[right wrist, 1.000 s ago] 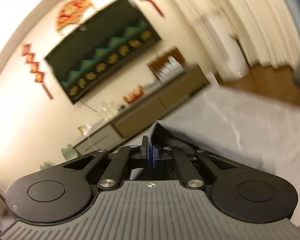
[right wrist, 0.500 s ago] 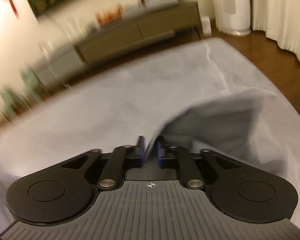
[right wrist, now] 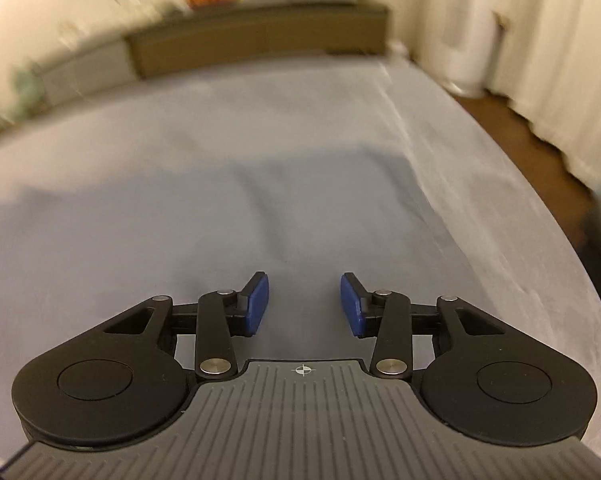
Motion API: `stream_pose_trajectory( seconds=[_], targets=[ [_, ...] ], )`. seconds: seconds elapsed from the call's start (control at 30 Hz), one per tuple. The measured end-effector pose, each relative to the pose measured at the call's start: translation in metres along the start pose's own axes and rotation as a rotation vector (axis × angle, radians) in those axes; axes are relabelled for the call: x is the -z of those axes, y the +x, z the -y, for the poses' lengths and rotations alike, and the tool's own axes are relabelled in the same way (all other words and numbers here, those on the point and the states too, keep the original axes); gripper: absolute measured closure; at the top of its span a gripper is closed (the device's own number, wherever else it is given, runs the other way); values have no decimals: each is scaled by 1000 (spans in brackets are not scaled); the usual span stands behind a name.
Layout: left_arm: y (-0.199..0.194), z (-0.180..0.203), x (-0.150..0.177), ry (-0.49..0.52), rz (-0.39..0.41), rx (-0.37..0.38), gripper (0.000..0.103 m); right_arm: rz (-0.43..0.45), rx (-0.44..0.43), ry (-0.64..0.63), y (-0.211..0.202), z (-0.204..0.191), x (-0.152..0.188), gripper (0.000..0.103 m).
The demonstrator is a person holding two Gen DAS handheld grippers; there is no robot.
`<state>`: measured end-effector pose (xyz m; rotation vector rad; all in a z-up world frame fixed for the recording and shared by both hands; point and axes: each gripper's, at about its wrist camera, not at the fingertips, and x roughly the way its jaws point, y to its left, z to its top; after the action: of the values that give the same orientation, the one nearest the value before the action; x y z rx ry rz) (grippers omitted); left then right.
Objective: Fold clothes
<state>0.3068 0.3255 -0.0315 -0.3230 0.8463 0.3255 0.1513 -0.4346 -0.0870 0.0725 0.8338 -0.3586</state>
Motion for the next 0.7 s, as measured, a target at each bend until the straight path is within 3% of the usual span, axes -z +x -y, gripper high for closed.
stream_pose_trajectory(
  seconds=[0.03,0.1,0.13,0.2,0.3,0.43,0.47,0.53,0.63,0.7],
  targets=[
    [1,-4,-6,-19,6,-18,80,15,69,-11,4,4,0,41],
    [-8,-11,-16,-57,18,13,80,16,206,1,6,15,-2,42],
    [-18,-7,-16,-32,32,51,79,21,234,9,4,18,-2,46],
    [-34,11,-10,56,53,118,78,52,215,25,-6,18,-2,48],
    [-30,49,6,193,27,148,77,122,92,38,-29,2,-8,48],
    [42,76,2,231,-55,34,77,58,-48,-33,-22,-28,-8,48],
    [59,77,-1,221,-68,-4,81,39,-52,-48,-16,-30,-7,49],
    [78,73,-13,203,-68,-46,86,13,-17,-58,-2,-25,-5,42],
    [66,70,-31,166,-69,-62,87,19,82,-31,2,-10,-8,41],
    [25,60,-30,139,-16,21,83,39,158,-70,0,-12,-6,43]
  ],
)
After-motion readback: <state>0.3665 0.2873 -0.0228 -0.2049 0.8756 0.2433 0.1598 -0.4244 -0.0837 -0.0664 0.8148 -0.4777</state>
